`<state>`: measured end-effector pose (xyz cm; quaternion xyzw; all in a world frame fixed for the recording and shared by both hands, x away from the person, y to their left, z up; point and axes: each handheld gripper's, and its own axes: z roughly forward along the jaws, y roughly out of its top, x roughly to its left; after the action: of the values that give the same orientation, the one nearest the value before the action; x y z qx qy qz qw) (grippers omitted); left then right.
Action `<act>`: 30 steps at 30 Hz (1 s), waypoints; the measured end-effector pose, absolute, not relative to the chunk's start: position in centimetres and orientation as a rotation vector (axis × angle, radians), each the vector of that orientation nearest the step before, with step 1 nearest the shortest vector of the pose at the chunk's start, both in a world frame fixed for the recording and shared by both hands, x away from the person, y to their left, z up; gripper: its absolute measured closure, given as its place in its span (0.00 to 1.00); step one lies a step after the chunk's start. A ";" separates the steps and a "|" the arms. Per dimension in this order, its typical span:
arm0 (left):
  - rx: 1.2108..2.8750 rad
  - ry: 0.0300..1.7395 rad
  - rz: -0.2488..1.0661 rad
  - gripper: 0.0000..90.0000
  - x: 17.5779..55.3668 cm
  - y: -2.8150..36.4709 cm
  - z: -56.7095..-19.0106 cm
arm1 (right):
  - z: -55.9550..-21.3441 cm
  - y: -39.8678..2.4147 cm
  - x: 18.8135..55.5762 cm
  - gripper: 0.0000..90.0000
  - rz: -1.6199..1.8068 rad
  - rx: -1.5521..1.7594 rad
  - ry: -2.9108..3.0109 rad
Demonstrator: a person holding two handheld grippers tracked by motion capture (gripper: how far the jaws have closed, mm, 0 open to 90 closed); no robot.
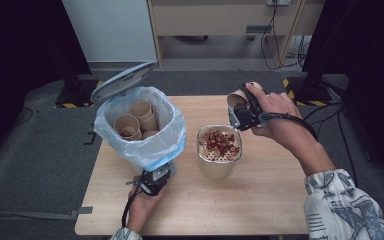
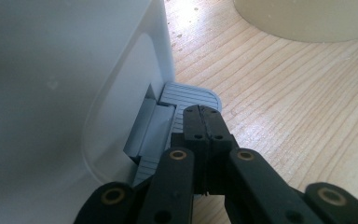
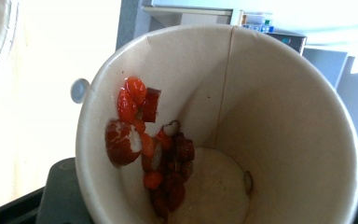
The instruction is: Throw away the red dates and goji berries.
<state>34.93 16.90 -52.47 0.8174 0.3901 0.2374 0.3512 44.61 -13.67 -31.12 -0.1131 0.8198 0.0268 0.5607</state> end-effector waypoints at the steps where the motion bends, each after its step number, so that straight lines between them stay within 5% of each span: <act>1: 2.115 1.010 0.614 0.99 34.9 16.9 -52.5 | -31.1 -13.8 44.7 0.36 0.085 -0.253 1.943; 30: 2.119 1.010 0.621 0.99 34.9 16.8 -52.5 | -31.7 -17.9 45.4 0.36 0.566 0.103 2.149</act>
<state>34.85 16.82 -52.48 0.8176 0.3899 0.2396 0.3494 45.39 -17.94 -31.68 0.0415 0.8661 0.2282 0.4427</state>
